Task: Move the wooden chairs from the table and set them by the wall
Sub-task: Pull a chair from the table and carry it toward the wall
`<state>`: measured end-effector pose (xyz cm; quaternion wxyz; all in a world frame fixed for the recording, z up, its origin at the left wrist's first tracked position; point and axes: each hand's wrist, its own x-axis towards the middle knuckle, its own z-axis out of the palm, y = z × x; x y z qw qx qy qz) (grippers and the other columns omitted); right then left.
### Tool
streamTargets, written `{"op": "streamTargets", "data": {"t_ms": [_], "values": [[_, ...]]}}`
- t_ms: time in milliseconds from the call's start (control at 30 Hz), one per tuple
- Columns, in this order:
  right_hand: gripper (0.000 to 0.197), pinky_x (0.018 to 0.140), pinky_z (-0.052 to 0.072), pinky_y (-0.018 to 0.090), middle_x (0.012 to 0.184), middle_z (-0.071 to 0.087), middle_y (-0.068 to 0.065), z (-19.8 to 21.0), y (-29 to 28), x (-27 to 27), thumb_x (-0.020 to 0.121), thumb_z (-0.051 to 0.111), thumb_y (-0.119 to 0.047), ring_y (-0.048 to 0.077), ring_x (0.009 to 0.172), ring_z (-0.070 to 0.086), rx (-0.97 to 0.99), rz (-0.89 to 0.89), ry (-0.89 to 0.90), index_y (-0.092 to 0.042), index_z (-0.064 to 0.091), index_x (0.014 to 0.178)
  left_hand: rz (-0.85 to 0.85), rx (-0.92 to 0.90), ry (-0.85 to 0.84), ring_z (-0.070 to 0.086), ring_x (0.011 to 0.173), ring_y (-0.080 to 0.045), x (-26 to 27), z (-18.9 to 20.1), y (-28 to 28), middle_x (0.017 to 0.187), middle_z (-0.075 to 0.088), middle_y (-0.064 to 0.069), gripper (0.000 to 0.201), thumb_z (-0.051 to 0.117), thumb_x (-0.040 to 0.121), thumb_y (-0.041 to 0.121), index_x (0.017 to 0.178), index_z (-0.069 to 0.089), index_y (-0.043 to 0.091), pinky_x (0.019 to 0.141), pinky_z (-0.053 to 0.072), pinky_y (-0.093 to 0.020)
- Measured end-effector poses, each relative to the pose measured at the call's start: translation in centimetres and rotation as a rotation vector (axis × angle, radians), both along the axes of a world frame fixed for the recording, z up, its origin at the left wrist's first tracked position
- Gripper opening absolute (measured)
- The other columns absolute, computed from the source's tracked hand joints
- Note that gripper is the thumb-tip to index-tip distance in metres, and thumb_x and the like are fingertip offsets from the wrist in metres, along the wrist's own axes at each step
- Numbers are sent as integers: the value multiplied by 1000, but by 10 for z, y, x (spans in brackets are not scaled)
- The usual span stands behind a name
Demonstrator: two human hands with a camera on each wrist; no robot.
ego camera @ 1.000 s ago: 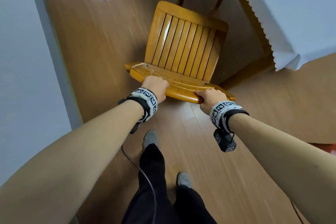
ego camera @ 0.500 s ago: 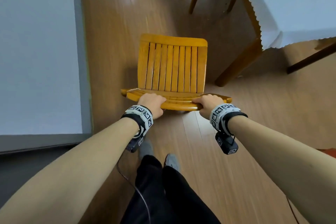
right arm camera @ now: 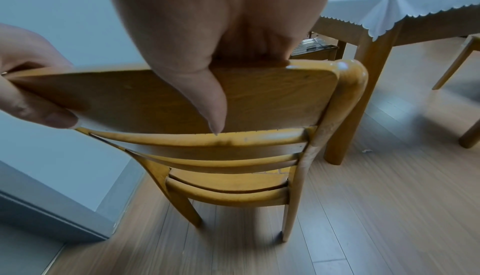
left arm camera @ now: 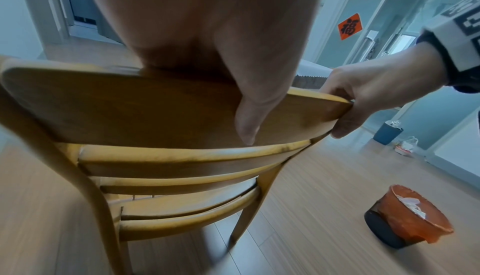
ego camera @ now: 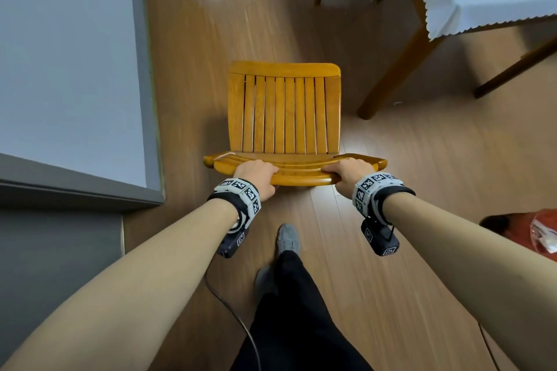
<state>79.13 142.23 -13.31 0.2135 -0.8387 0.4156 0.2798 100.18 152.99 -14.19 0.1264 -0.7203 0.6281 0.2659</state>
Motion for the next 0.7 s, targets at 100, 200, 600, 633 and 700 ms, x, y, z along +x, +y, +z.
{"op": "streamTargets", "data": {"t_ms": [100, 200, 600, 633, 700], "values": [[52, 85, 57, 39, 121, 64, 1, -3, 23, -13, 93, 56, -13, 24, 107, 61, -6, -7, 0, -41, 55, 136, -8, -7, -8, 62, 107, -24, -10, -2, 20, 118, 68, -1, 39, 58, 94, 35, 132, 61, 28, 87, 54, -37], [41, 78, 58, 39, 107, 63, 1, -3, 40, -24, 92, 55, -10, 23, 97, 61, 16, 11, 8, -38, 59, 121, -13, -1, -10, 63, 104, -24, -20, -2, 37, 114, 69, -1, 35, 58, 94, 37, 127, 62, 29, 83, 54, -36], [14, 67, 51, 33, 91, 61, -4, 1, 33, -59, 95, 58, -23, 18, 81, 60, 109, 258, -28, -30, 58, 107, 106, 183, -20, 63, 104, -24, -71, 12, 54, 118, 68, -2, 35, 58, 93, 30, 129, 59, 26, 83, 54, -35], [12, 68, 52, 33, 93, 62, -3, 3, 29, -63, 95, 59, -28, 18, 81, 61, 157, 282, -35, -30, 57, 107, 115, 213, -26, 63, 101, -23, -75, 16, 52, 114, 68, -2, 30, 58, 93, 34, 121, 61, 25, 82, 53, -34], [21, 76, 57, 35, 99, 64, 0, 9, 18, -69, 95, 60, -39, 17, 84, 64, 258, 315, -40, -27, 57, 112, 151, 286, -37, 62, 103, -23, -83, 24, 47, 117, 66, -1, 34, 60, 92, 42, 120, 60, 23, 84, 51, -35]]}}
